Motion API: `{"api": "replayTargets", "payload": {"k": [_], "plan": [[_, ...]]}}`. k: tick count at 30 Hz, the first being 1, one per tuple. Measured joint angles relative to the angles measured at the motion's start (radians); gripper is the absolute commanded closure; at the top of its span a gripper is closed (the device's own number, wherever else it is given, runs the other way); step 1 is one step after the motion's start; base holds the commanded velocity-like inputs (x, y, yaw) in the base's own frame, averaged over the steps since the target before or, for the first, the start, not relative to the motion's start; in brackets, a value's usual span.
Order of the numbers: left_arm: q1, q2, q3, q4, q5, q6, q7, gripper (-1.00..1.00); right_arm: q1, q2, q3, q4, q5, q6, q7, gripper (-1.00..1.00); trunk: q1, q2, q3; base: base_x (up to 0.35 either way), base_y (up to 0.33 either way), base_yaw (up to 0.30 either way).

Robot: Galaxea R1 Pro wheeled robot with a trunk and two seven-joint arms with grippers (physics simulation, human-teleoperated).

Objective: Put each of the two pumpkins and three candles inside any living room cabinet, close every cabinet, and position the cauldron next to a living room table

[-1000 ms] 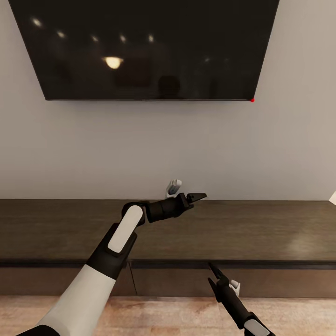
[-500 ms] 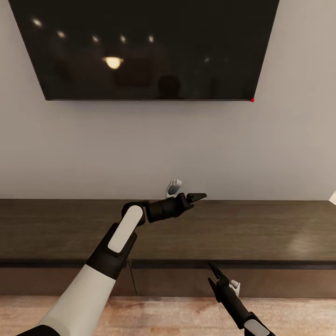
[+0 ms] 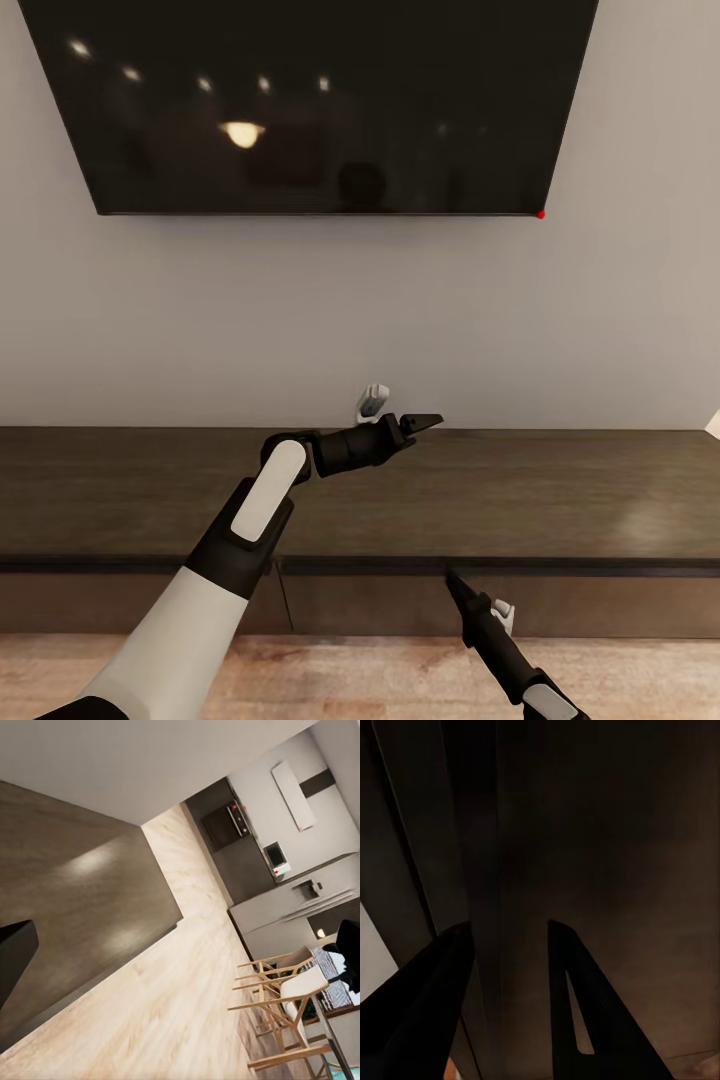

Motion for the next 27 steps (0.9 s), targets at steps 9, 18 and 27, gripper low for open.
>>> {"api": "replayTargets", "payload": {"k": [9, 18, 27], "plan": [[0.0, 0.0, 0.0, 0.0, 0.0, 0.0, 0.0, -1.0, 0.0, 0.0, 0.0, 0.0, 0.0, 0.0, -0.001, 1.0, 0.0, 0.0, 0.0, 0.0, 0.0, 0.0], [0.0, 0.0, 0.0, 0.0, 0.0, 0.0, 0.0, -1.0, 0.0, 0.0, 0.0, 0.0, 0.0, 0.0, -0.002, 1.0, 0.0, 0.0, 0.0, 0.0, 0.0, 0.0], [0.0, 0.0, 0.0, 0.0, 0.0, 0.0, 0.0, -1.0, 0.0, 0.0, 0.0, 0.0, 0.0, 0.0, 0.002, 1.0, 0.0, 0.0, 0.0, 0.0, 0.0, 0.0]]}}
